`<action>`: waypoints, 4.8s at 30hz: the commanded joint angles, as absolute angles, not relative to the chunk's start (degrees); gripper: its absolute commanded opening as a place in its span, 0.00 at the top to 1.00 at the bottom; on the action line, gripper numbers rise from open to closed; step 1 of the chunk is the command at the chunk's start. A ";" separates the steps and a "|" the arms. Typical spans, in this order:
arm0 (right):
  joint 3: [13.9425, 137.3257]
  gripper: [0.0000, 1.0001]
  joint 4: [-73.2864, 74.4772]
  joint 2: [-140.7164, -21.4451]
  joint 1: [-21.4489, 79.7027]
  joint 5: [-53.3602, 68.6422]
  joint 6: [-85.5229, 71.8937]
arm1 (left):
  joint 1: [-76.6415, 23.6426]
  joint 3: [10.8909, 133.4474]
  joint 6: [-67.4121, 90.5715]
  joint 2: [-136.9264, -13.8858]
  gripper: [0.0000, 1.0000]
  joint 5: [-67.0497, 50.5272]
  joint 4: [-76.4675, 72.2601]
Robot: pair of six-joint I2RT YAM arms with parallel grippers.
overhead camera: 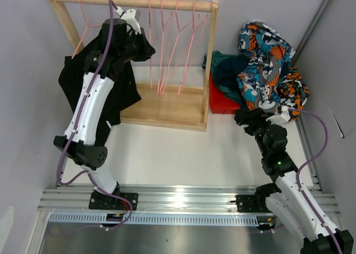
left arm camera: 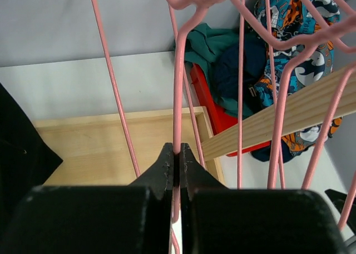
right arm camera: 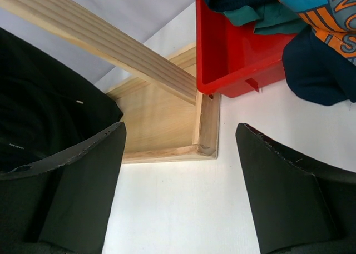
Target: Remove the shorts from the hanger
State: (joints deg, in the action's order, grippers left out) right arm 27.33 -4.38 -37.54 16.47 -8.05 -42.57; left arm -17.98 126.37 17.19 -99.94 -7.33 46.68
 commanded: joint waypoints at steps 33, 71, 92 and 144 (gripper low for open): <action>28.21 0.00 6.85 -32.78 17.40 -7.91 -35.42 | 10.19 133.40 12.13 -93.06 0.19 -4.83 51.15; 27.15 0.01 5.80 -31.46 17.49 -5.80 -35.33 | -1.32 132.47 9.23 -81.41 1.00 -9.75 50.10; 38.58 0.00 -4.31 -33.83 17.67 16.52 -24.35 | -10.27 70.75 5.45 -40.78 1.00 -28.55 45.70; 44.13 1.00 -8.97 -42.55 24.72 8.95 -22.05 | -16.87 89.12 9.93 -42.01 1.00 -43.42 49.04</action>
State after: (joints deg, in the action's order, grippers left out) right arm 44.71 -8.88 -46.44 30.20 10.48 -21.08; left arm -16.34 88.27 10.90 -42.78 -44.93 50.78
